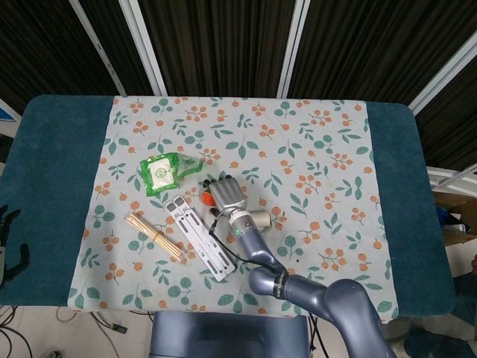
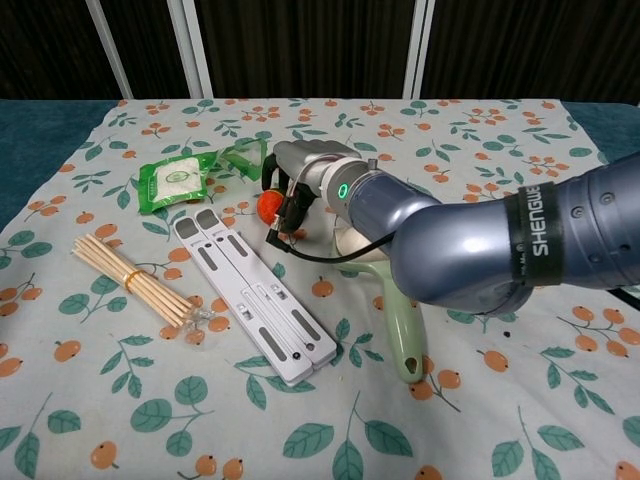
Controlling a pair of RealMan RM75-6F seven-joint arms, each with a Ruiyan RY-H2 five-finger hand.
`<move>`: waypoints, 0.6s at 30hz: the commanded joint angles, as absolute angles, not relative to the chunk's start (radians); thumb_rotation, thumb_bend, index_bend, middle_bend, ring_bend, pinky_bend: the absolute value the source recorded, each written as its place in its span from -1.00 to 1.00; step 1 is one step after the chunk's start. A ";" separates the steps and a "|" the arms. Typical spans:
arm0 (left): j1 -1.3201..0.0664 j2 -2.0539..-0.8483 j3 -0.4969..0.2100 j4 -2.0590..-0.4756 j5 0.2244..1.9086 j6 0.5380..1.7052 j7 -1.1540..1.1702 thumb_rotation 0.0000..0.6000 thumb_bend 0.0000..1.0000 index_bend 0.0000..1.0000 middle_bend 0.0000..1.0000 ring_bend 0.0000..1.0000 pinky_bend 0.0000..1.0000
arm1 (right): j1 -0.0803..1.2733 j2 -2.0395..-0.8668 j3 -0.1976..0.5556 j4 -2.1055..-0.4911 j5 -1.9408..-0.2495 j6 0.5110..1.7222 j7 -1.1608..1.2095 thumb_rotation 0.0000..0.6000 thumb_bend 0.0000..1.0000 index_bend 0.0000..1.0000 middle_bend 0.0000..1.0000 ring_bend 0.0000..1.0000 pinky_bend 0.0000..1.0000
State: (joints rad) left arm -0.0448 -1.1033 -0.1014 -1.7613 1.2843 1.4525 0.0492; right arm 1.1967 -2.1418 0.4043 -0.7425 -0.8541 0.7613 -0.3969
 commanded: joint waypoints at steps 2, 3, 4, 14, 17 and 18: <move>-0.045 -1.103 -0.102 -1.763 1.283 1.453 0.049 1.00 0.09 -0.78 -1.00 -1.00 -1.00 | 1.199 -2.156 0.410 -0.730 -0.868 0.767 -0.382 1.00 -0.28 -0.28 -0.16 -0.17 -0.36; -0.045 -1.103 -0.102 -1.763 1.282 1.453 0.049 1.00 0.09 -0.78 -1.00 -1.00 -1.00 | 1.199 -2.158 0.409 -0.727 -0.873 0.766 -0.379 1.00 -0.28 -0.26 -0.15 -0.16 -0.36; -0.045 -1.103 -0.102 -1.763 1.282 1.453 0.049 1.00 0.09 -0.78 -1.00 -1.00 -1.00 | 1.199 -2.160 0.408 -0.725 -0.877 0.764 -0.377 1.00 -0.28 -0.25 -0.14 -0.15 -0.35; -0.046 -1.103 -0.101 -1.765 1.280 1.451 0.050 1.00 0.09 -0.78 -1.00 -1.00 -1.00 | 1.185 -2.165 0.410 -0.740 -0.893 0.774 -0.390 1.00 -0.28 -0.24 -0.17 -0.19 -0.34; -0.045 -1.103 -0.101 -1.767 1.279 1.452 0.051 1.00 0.09 -0.78 -1.00 -1.00 -1.00 | 1.183 -2.165 0.414 -0.743 -0.883 0.767 -0.403 1.00 -0.26 -0.20 -0.12 -0.16 -0.32; -0.045 -1.103 -0.101 -1.767 1.279 1.452 0.051 1.00 0.09 -0.78 -1.00 -1.00 -1.00 | 1.183 -2.165 0.414 -0.743 -0.881 0.764 -0.410 1.00 -0.23 -0.15 -0.08 -0.12 -0.30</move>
